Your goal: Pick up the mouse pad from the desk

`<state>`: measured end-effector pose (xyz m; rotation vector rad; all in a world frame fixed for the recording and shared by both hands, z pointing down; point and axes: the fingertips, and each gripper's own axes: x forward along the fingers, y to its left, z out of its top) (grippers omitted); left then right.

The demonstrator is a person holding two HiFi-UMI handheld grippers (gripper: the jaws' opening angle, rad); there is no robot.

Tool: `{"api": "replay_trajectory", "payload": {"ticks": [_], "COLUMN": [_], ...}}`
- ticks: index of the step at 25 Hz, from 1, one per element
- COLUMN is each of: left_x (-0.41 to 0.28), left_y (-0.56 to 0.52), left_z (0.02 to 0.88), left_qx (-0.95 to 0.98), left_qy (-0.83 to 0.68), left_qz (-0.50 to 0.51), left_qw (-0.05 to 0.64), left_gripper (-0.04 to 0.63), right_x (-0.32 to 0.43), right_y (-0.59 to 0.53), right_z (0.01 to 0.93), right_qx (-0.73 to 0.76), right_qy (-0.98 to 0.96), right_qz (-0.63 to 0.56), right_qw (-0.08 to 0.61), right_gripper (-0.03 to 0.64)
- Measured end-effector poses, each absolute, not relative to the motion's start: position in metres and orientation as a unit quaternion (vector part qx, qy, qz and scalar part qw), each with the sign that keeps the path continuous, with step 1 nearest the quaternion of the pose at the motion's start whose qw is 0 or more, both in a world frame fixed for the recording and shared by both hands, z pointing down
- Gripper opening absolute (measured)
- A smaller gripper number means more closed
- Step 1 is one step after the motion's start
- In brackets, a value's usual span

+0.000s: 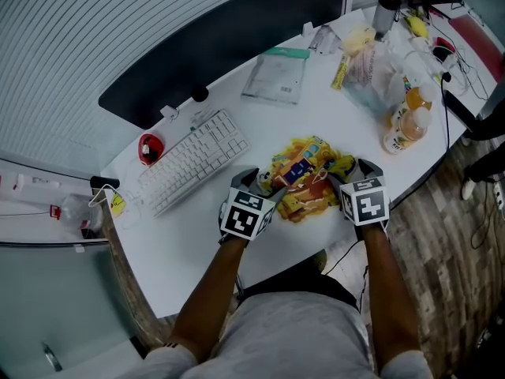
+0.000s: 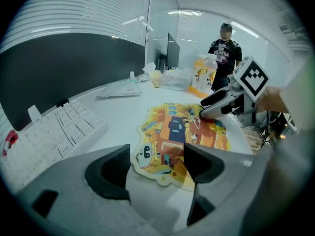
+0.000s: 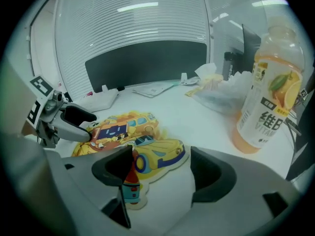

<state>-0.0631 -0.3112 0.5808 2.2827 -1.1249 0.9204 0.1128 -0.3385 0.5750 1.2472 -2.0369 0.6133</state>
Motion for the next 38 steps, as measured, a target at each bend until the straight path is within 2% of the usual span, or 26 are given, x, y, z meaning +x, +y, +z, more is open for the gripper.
{"api": "replay_trajectory", "payload": {"ticks": [7, 10, 14, 18, 24, 29, 38], "left_x": [-0.054, -0.045, -0.044, -0.044, -0.043, -0.039, 0.003], "left_y": [-0.311, -0.310, -0.312, -0.312, -0.308, -0.301, -0.268], "left_z": [0.579, 0.578, 0.578, 0.577, 0.572, 0.560, 0.525], "left_qx": [0.834, 0.839, 0.841, 0.845, 0.868, 0.898, 0.947], "left_qy": [-0.397, -0.390, -0.389, -0.381, -0.337, -0.276, -0.138], "left_qz": [0.324, 0.328, 0.324, 0.321, 0.312, 0.288, 0.234], "left_qw": [0.204, 0.193, 0.192, 0.195, 0.187, 0.185, 0.169], "left_gripper": [0.346, 0.304, 0.299, 0.299, 0.301, 0.318, 0.328], "right_x": [0.110, 0.106, 0.106, 0.103, 0.090, 0.090, 0.097], "right_y": [-0.339, -0.337, -0.333, -0.328, -0.305, -0.280, -0.249], "right_z": [0.572, 0.570, 0.567, 0.552, 0.516, 0.485, 0.447], "right_qx": [0.479, 0.473, 0.463, 0.442, 0.358, 0.281, 0.212], "right_qy": [-0.784, -0.788, -0.796, -0.822, -0.897, -0.941, -0.964], "right_qz": [0.254, 0.258, 0.259, 0.242, 0.180, 0.150, 0.145], "right_qw": [0.302, 0.297, 0.290, 0.265, 0.187, 0.115, 0.064], "right_gripper": [0.322, 0.321, 0.313, 0.216, 0.122, 0.100, 0.095]}}
